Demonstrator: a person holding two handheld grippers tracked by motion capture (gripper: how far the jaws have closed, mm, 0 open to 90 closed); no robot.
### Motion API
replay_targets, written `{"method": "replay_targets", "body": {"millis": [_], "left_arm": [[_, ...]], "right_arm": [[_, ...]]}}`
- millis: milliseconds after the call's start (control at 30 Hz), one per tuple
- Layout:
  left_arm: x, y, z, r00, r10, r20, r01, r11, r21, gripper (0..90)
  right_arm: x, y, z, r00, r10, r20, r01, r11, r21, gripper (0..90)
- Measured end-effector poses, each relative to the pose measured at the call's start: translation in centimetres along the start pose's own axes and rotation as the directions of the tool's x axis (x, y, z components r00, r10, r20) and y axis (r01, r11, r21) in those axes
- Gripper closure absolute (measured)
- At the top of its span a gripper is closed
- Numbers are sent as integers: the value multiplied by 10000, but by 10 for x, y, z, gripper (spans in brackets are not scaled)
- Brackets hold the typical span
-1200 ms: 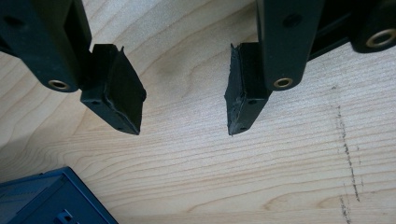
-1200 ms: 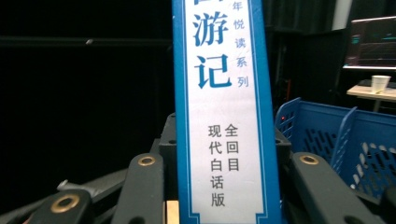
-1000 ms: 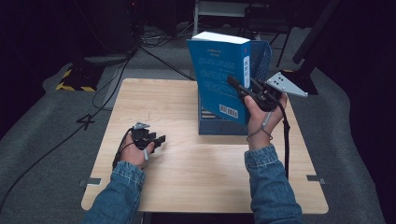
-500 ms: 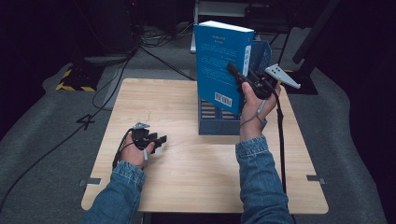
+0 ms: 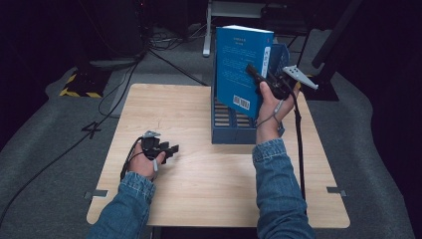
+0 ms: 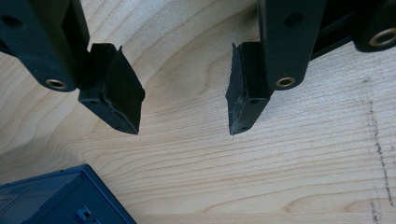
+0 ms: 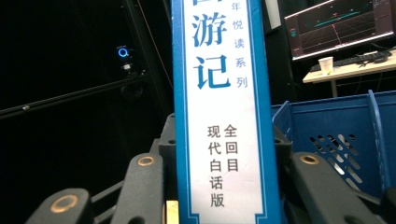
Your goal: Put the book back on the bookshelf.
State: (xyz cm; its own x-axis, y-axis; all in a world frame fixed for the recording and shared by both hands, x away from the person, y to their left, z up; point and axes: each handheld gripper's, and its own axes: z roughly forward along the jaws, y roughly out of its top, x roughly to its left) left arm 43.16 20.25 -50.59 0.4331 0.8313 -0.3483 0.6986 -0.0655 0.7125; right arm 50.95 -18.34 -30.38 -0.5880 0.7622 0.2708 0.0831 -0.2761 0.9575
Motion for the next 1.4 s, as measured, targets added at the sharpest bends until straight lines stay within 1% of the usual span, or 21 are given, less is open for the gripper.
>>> {"method": "replay_targets", "body": {"millis": [100,267,400,567,633,700,733,767,833,933,1000,1133,1200,1233,1367,1400], "left_arm": [[0,0,0,10000,-19,24,19,10000,3,455],[1,0,0,9999,-26,109,26,10000,5,455],[0,0,0,10000,-31,74,31,10000,10,455],[1,0,0,9998,-87,189,87,10000,-2,456],[2,0,0,9997,-120,221,120,9999,-20,456],[2,0,0,9994,-185,285,186,9998,-38,456],[3,0,-1,9992,-211,328,211,9998,-5,457],[3,0,-1,9992,-211,328,211,9998,-5,458],[2,-1,0,9996,-162,249,162,9999,-18,458],[1,0,0,9998,-51,181,51,10000,15,458],[1,0,0,9998,-64,168,64,10000,14,458],[1,0,0,9998,-89,192,89,10000,2,458],[1,0,0,9997,-132,216,133,9999,-16,458],[1,0,0,9997,-134,221,135,9999,-18,458],[1,0,0,9997,-107,201,107,9999,29,458],[1,0,0,9997,-107,204,107,9999,32,457]], "right_arm": [[1,-1,6,9997,-175,193,173,9998,93,620],[5,-4,20,9969,-675,400,659,9970,415,619],[7,-10,31,9952,-818,542,786,9951,595,619],[5,-20,42,9931,-924,726,863,9928,837,619],[3,-22,42,9942,-772,753,703,9933,913,619],[1,-22,37,9958,-629,670,570,9946,866,619],[0,-21,34,9962,-619,616,565,9947,855,619],[0,-21,34,9962,-619,616,565,9947,855,619],[-2,-16,26,9965,-564,609,522,9963,679,619],[-4,-11,20,9961,-525,712,486,9972,564,619],[-6,-9,17,9951,-559,818,516,9972,533,619],[-15,-9,12,9946,-119,1033,91,9996,270,619],[-18,-10,12,9947,118,1024,-141,9997,219,619],[-17,-11,14,9953,77,964,-103,9996,259,619],[-5,-14,28,9953,-315,912,273,9985,469,618],[-2,-15,32,9958,-334,857,290,9983,512,618]]}}
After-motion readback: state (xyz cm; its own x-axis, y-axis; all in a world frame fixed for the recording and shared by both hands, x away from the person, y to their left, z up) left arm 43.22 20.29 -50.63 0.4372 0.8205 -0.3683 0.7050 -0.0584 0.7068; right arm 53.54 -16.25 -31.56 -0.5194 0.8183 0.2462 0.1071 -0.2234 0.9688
